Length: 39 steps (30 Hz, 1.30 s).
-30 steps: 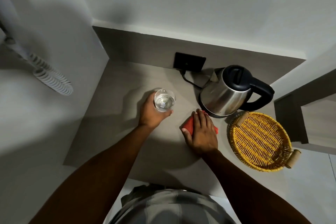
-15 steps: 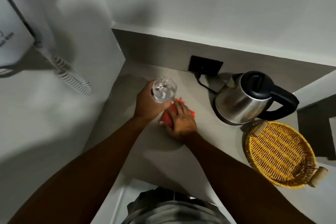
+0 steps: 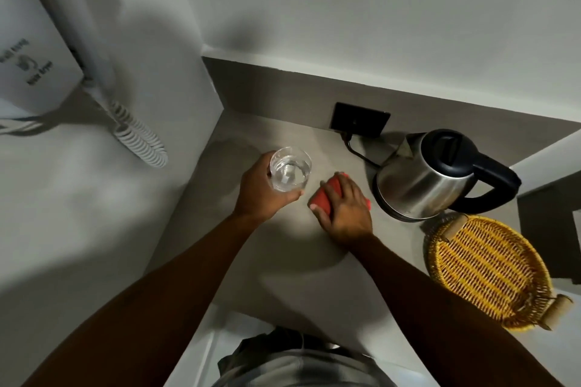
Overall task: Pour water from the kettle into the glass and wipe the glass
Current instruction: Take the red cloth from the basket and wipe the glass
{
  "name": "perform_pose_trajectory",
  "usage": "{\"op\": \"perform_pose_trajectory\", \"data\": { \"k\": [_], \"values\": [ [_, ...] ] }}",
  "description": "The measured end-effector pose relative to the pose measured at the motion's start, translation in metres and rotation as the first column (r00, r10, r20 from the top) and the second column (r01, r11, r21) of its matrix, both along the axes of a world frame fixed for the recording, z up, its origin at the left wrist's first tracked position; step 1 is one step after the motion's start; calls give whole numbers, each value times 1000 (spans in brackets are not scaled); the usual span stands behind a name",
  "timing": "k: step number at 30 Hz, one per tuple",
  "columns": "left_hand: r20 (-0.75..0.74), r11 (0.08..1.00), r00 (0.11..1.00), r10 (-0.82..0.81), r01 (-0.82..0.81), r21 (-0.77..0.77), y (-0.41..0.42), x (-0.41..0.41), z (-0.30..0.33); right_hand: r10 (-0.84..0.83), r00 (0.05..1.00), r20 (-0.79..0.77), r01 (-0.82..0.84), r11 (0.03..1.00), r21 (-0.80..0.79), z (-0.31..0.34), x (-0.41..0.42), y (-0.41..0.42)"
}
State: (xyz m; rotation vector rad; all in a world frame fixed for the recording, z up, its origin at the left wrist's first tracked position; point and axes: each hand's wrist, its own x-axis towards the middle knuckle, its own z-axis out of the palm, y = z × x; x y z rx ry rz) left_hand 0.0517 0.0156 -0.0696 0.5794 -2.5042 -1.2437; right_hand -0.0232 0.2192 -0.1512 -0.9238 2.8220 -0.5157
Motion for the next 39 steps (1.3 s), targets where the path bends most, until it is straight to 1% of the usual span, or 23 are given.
{"op": "perform_pose_trajectory", "data": {
  "k": [2, 4, 7, 10, 12, 14, 16, 18, 20, 24, 27, 30, 35, 39],
  "values": [
    [-2, 1000, 1000, -17, 17, 20, 1, 5, 0, -25, 999, 27, 25, 1000, -2, 4, -14, -21],
    [-12, 999, 1000, -28, 28, 22, -1, 10, 3, 19, 998, 56, -19, 1000, 4, 8, -16, -41],
    [-19, 1000, 1000, -23, 23, 18, -5, 13, 3, 168, 982, 88, -169, 986, -1, 12, 7, -60],
    [-27, 1000, 1000, -14, 14, 27, -6, 8, 1, 356, 932, 70, -356, 934, -22, 9, 46, -47],
    [-36, 999, 999, -33, 34, 32, -3, 3, -2, 395, 916, 68, -394, 919, -24, 7, 63, -22],
    [-37, 997, 999, -37, 39, 65, 2, -4, -7, 335, 941, 58, -334, 942, -11, 5, 64, 8],
    [-28, 991, 999, -39, 42, 128, 9, -8, -16, 200, 978, 58, -201, 979, 12, 6, 59, 33],
    [-16, 985, 998, -52, 54, 161, 15, -10, -26, 88, 993, 81, -93, 994, 58, 9, 56, 45],
    [-7, 983, 998, -68, 68, 172, 19, -11, -34, 46, 994, 101, -54, 995, 83, 11, 57, 46],
    [-8, 980, 996, -90, 90, 180, 26, -10, -42, 15, 995, 98, -25, 994, 103, 11, 57, 44],
    [-19, 982, 997, -80, 82, 168, 31, -9, -44, 16, 994, 110, -30, 991, 130, 10, 57, 43],
    [-21, 981, 996, -92, 94, 172, 37, -8, -42, 24, 996, 88, -38, 988, 152, 10, 57, 43],
    [-17, 982, 994, -112, 114, 154, 40, -11, -36, 20, 998, 55, -27, 992, 120, 7, 56, 43],
    [22, 985, 990, -141, 138, 108, 35, -9, -37, 22, 997, 68, -28, 996, 87, 12, 58, 43]
  ]
}}
